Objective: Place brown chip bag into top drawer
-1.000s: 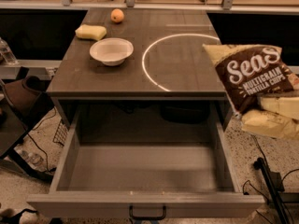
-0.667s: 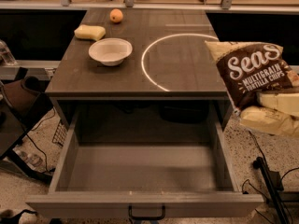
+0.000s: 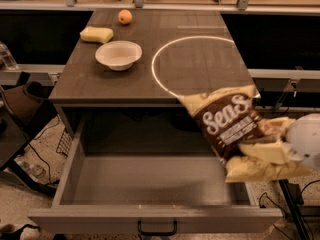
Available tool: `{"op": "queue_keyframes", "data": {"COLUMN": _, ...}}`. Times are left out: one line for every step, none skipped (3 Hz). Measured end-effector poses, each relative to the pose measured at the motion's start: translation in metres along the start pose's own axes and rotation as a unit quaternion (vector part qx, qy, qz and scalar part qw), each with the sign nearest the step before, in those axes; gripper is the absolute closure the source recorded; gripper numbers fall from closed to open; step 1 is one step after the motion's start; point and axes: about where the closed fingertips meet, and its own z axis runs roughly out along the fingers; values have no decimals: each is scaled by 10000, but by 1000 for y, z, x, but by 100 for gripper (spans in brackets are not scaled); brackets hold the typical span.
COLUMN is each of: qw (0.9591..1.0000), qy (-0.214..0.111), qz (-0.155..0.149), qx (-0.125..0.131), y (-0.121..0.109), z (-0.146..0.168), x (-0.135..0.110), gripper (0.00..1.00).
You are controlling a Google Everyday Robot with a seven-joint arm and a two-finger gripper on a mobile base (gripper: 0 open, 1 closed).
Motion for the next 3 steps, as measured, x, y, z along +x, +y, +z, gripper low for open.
{"op": "queue_keyframes", "data": {"qw": 9994, "qy": 132, "qz": -51, "qx": -317, "y": 23, "z": 40, "x": 27, "gripper": 100}}
{"op": "queue_keyframes", "data": {"qw": 9989, "qy": 282, "qz": 2, "qx": -365, "y": 25, "z": 79, "x": 45, "gripper": 100}}
{"op": "queue_keyframes", "data": {"qw": 9984, "qy": 535, "qz": 121, "qx": -136, "y": 18, "z": 118, "x": 64, "gripper": 100}}
